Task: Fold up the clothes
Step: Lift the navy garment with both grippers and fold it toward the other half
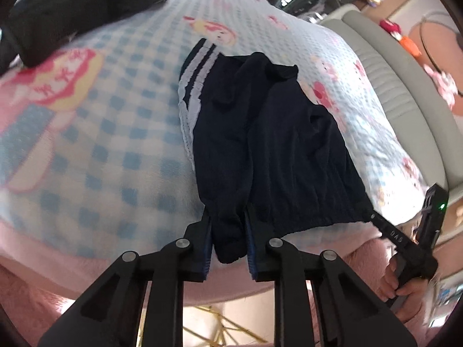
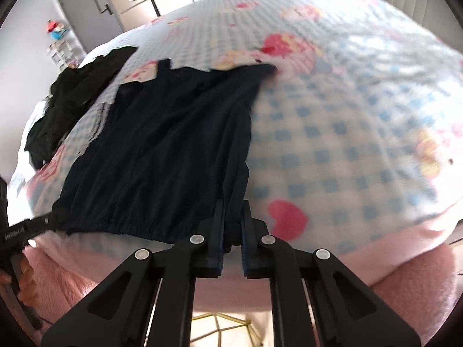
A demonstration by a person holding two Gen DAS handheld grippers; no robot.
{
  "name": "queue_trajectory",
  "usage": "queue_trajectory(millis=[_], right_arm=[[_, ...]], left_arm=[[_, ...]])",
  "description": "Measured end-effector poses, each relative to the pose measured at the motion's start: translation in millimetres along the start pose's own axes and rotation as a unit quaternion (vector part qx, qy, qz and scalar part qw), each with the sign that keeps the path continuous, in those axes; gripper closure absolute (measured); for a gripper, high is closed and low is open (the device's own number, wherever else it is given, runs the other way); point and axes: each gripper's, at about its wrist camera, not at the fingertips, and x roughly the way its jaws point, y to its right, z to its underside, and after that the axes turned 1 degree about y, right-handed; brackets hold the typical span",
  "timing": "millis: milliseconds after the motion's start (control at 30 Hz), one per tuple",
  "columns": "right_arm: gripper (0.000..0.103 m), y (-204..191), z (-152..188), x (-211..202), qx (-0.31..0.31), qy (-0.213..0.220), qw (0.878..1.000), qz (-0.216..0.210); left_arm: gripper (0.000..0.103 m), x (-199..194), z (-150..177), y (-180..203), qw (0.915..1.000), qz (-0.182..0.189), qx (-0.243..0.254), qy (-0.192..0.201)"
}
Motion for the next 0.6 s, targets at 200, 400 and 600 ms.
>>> queue_trajectory(millis=[200, 400, 600], right_arm=[[0.091, 5.4, 11.5, 16.1, 0.009, -0.038, 0.999, -0.003], [0.081, 37.6, 6.0, -4.3, 0.107, -0.018, 0.992, -0.060], [0.080, 30.2, -28.1, -25.2, 0.065, 0.046, 0.996, -0.042]], left_arm=[[0.075, 10.0, 8.1, -13.6, 0.9988, -0.002, -0.013, -0.047], [0.063, -21.0, 4.7, -14.0, 0.9999, 0.004, -0.007, -0.009], [0.063, -23.2, -25.5, -7.8, 0.9994, -0.004, 0.019, 0.028]])
